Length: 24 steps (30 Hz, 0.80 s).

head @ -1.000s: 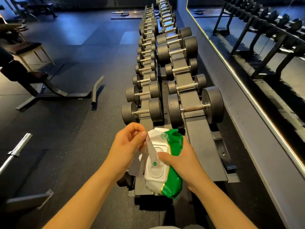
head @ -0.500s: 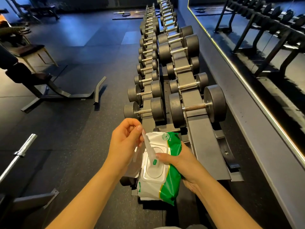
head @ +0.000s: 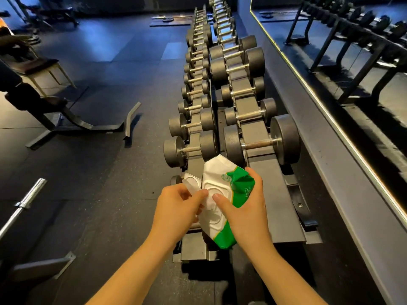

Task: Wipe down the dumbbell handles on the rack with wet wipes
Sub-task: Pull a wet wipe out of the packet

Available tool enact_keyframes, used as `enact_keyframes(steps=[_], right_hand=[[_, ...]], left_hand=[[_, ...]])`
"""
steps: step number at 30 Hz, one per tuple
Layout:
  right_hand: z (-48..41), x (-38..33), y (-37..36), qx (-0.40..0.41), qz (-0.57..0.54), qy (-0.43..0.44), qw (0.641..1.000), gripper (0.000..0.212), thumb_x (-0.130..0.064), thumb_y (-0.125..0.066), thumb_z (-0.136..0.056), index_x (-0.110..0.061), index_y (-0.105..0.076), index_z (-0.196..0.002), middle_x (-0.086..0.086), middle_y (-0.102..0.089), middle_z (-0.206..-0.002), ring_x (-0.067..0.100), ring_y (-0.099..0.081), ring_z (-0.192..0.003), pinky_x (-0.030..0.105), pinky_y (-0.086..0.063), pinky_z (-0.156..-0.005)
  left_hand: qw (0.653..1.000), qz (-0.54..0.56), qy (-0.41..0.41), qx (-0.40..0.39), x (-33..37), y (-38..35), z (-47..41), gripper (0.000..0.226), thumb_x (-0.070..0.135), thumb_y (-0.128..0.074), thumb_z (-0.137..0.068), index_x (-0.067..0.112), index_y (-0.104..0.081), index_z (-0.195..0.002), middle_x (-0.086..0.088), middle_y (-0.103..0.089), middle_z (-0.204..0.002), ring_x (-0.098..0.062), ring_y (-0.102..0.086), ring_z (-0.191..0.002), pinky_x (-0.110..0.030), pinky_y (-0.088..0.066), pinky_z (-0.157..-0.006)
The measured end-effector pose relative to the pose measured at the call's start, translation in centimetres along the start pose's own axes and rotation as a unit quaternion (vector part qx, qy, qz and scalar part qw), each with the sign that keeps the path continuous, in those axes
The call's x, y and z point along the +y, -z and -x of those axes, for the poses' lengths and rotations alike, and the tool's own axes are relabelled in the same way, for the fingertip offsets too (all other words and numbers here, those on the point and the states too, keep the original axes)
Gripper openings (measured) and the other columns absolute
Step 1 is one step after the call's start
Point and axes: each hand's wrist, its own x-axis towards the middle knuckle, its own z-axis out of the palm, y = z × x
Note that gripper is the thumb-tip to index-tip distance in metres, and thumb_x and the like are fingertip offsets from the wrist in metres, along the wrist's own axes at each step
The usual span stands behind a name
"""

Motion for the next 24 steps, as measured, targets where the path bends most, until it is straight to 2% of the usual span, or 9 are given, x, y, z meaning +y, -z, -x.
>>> enact_keyframes(steps=[4, 7, 9, 13, 16, 19, 21, 24], right_hand=[[-0.6, 0.5, 0.3, 0.014, -0.02, -0.022, 0.999, 0.08, -0.013, -0.086, -0.08, -0.028, -0.042, -0.145, -0.009, -0.06, -0.133, 0.008, -0.06, -0.121, 0.034, -0.051, -0.104], [-1.1, 1.0, 0.4, 0.026, -0.087, -0.085, 0.992, 0.07, -0.009, -0.087, -0.077, -0.027, -0.051, -0.135, -0.004, -0.067, -0.125, 0.015, -0.067, -0.112, 0.043, -0.056, -0.099], [-1.5, 1.4, 0.4, 0.016, -0.153, -0.136, 0.979, 0.067, -0.008, -0.088, -0.074, -0.021, -0.054, -0.131, 0.002, -0.072, -0.119, 0.018, -0.072, -0.104, 0.043, -0.061, -0.089], [-2.2, 2.1, 0.5, 0.003, -0.182, -0.177, 0.967, 0.088, -0.02, -0.096, -0.055, -0.014, -0.055, -0.132, 0.007, -0.074, -0.116, 0.025, -0.075, -0.1, 0.044, -0.063, -0.08], [-2.4, 2.7, 0.6, 0.003, -0.154, -0.182, 0.971, 0.086, -0.007, -0.096, -0.058, -0.017, -0.052, -0.132, 0.006, -0.072, -0.117, 0.024, -0.074, -0.1, 0.046, -0.062, -0.083], [-2.3, 2.8, 0.8, -0.01, -0.121, -0.185, 0.975, 0.088, 0.0, -0.094, -0.06, -0.022, -0.047, -0.132, 0.002, -0.069, -0.119, 0.02, -0.072, -0.102, 0.044, -0.061, -0.088], [-2.3, 2.7, 1.0, -0.022, -0.101, -0.187, 0.977, 0.089, 0.004, -0.092, -0.062, -0.025, -0.045, -0.132, -0.001, -0.067, -0.117, 0.017, -0.07, -0.102, 0.041, -0.061, -0.087], [-2.2, 3.2, 0.8, -0.028, -0.069, -0.203, 0.976, 0.097, 0.003, -0.091, -0.058, -0.028, -0.043, -0.137, 0.0, -0.067, -0.117, 0.02, -0.068, -0.104, 0.047, -0.06, -0.091]], left_hand=[[0.993, 0.101, 0.048, -0.046, 0.3, 0.3, 0.0, 0.009, 0.007, -0.069, -0.096, 0.001, -0.076, -0.097, -0.014, -0.078, -0.085, -0.024, -0.074, -0.075, -0.036, -0.064, -0.07], [0.982, 0.144, 0.075, -0.095, 0.5, 0.5, -0.2, 0.013, -0.002, -0.065, -0.095, -0.002, -0.076, -0.102, -0.021, -0.077, -0.096, -0.024, -0.071, -0.074, -0.032, -0.063, -0.069], [0.977, 0.153, 0.085, -0.118, 0.7, 0.4, -0.4, 0.018, -0.007, -0.062, -0.095, -0.001, -0.076, -0.104, -0.02, -0.077, -0.098, -0.02, -0.071, -0.074, -0.028, -0.063, -0.071], [0.978, 0.082, 0.071, -0.178, 0.6, 0.2, -0.9, 0.03, -0.008, -0.056, -0.097, 0.01, -0.078, -0.103, -0.014, -0.078, -0.1, -0.013, -0.068, -0.08, -0.024, -0.055, -0.075], [0.981, 0.066, 0.059, -0.171, 0.4, -0.1, -1.1, 0.03, -0.008, -0.056, -0.097, 0.011, -0.077, -0.109, -0.014, -0.077, -0.101, -0.009, -0.068, -0.075, -0.016, -0.052, -0.065], [0.99, 0.036, 0.038, -0.131, -0.1, -0.4, -1.4, 0.028, -0.006, -0.061, -0.096, 0.012, -0.076, -0.112, -0.009, -0.078, -0.098, -0.015, -0.073, -0.084, -0.018, -0.057, -0.069], [0.994, -0.052, -0.014, -0.098, -0.4, -0.5, -1.6, 0.028, 0.0, -0.065, -0.096, 0.021, -0.076, -0.11, 0.003, -0.078, -0.097, -0.006, -0.074, -0.088, -0.021, -0.06, -0.078], [0.983, -0.144, -0.076, -0.08, 0.2, -0.5, -1.6, 0.029, 0.008, -0.068, -0.095, 0.034, -0.074, -0.106, 0.019, -0.073, -0.097, 0.012, -0.066, -0.087, -0.007, -0.052, -0.071]])
